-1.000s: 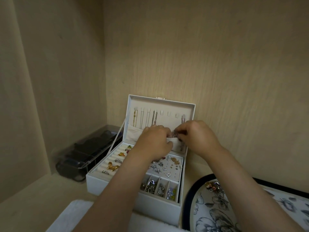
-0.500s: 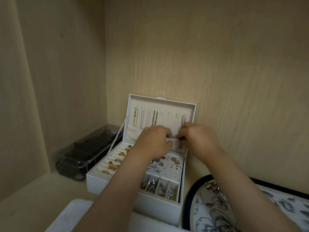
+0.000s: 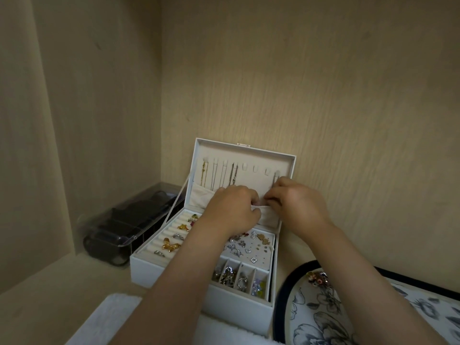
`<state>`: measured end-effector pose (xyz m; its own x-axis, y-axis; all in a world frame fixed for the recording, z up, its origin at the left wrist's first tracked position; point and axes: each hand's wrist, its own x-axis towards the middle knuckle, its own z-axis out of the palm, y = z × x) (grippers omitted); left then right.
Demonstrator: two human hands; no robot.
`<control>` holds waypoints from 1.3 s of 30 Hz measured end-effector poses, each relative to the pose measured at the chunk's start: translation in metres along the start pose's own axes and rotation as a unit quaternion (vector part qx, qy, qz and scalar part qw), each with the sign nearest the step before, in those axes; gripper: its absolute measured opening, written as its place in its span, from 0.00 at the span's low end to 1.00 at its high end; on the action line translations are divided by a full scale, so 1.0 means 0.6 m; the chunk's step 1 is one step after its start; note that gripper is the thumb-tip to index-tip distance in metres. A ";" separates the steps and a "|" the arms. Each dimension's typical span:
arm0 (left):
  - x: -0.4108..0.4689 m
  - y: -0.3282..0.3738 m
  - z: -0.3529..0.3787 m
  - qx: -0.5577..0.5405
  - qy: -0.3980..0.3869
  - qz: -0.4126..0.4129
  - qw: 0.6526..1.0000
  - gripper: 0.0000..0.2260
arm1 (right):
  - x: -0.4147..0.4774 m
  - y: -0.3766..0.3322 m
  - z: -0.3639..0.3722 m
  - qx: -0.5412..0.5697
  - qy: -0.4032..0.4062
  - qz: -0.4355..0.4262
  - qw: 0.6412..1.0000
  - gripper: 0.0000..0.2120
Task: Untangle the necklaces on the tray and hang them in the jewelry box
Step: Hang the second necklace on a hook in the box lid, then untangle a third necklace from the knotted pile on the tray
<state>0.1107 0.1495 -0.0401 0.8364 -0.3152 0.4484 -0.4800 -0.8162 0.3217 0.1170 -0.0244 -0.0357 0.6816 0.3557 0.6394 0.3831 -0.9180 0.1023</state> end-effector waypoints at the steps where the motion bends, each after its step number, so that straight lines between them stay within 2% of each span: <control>1: 0.000 0.000 -0.001 0.001 0.000 0.000 1.000 0.11 | 0.001 0.001 -0.005 -0.002 -0.026 -0.007 1.000 0.09; 5: -0.002 0.004 -0.005 0.013 -0.004 0.005 1.000 0.14 | -0.007 -0.001 -0.011 0.025 -0.090 -0.015 0.995 0.13; 10: -0.001 0.026 -0.006 0.012 0.004 0.030 0.999 0.15 | -0.024 0.017 -0.037 0.165 -0.060 0.040 0.984 0.13; 14: -0.004 0.062 0.002 -0.001 0.018 0.060 0.998 0.13 | -0.055 0.034 -0.072 0.213 -0.068 0.073 0.972 0.11; 17: -0.008 0.091 0.016 -0.021 0.001 0.086 0.996 0.12 | -0.094 0.054 -0.096 0.194 -0.128 0.110 0.966 0.10; 20: -0.018 0.120 0.039 -0.032 -0.038 0.116 0.992 0.10 | -0.139 0.070 -0.113 0.165 -0.251 0.155 0.941 0.08; 23: -0.033 0.146 0.069 -0.030 -0.097 0.143 0.985 0.09 | -0.185 0.088 -0.110 0.151 -0.305 0.194 0.920 0.10; 29: -0.056 0.170 0.127 -0.017 -0.212 0.180 0.960 0.10 | -0.246 0.092 -0.101 0.123 -0.321 0.223 0.912 0.12; 32: -0.060 0.172 0.139 -0.033 -0.225 0.193 0.955 0.10 | -0.267 0.101 -0.109 0.105 -0.315 0.232 0.914 0.11; 36: -0.059 0.179 0.134 -0.124 -0.268 0.188 0.937 0.09 | -0.280 0.116 -0.133 0.052 -0.332 0.224 0.915 0.06; 39: -0.060 0.184 0.134 -0.138 -0.262 0.186 0.937 0.09 | -0.282 0.120 -0.135 -0.010 -0.331 0.207 0.921 0.05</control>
<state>0.0488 0.0316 -0.0878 0.5780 -0.8066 0.1235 -0.7535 -0.4694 0.4604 -0.0214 -0.1649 -0.0751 0.9997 -0.0027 0.0225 -0.0021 -0.9996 -0.0282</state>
